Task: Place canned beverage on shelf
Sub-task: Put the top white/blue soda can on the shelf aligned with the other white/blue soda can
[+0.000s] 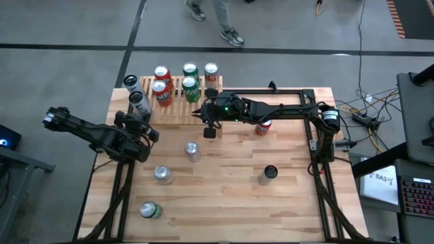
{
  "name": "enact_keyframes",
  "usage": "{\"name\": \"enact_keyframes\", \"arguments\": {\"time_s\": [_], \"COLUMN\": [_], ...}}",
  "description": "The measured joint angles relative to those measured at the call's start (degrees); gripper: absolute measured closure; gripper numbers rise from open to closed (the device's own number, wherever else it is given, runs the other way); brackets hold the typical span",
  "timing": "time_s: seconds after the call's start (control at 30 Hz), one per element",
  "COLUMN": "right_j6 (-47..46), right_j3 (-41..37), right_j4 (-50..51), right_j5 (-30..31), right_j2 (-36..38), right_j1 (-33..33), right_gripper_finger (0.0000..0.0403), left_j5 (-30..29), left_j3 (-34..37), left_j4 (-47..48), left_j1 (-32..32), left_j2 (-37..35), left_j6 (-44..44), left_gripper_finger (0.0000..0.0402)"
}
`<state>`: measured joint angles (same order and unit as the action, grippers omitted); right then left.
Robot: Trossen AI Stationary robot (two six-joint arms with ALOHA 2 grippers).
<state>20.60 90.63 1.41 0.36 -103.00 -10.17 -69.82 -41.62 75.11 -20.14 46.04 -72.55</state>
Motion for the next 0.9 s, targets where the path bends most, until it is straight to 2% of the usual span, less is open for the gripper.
{"name": "enact_keyframes", "arguments": {"time_s": [0.17,0.57,0.9], "right_j6": [0.4,1.4,2.0], "right_j3": [0.0,0.0,0.0], "right_j4": [1.4,9.2,17.2], "right_j5": [2.2,3.7,3.7], "right_j2": [0.2,4.4,8.5], "right_j1": [0.0,0.0,0.0], "right_gripper_finger": [0.0376,0.0376,0.0376], "left_j5": [3.4,4.8,4.6], "left_j3": [-3.2,-19.3,-39.9], "left_j4": [-0.5,-1.6,14.7], "left_j1": [-0.1,-0.1,0.2], "left_j2": [1.5,10.6,13.5], "left_j6": [0.7,15.2,17.0], "left_gripper_finger": [0.0401,0.0401,0.0402]}}
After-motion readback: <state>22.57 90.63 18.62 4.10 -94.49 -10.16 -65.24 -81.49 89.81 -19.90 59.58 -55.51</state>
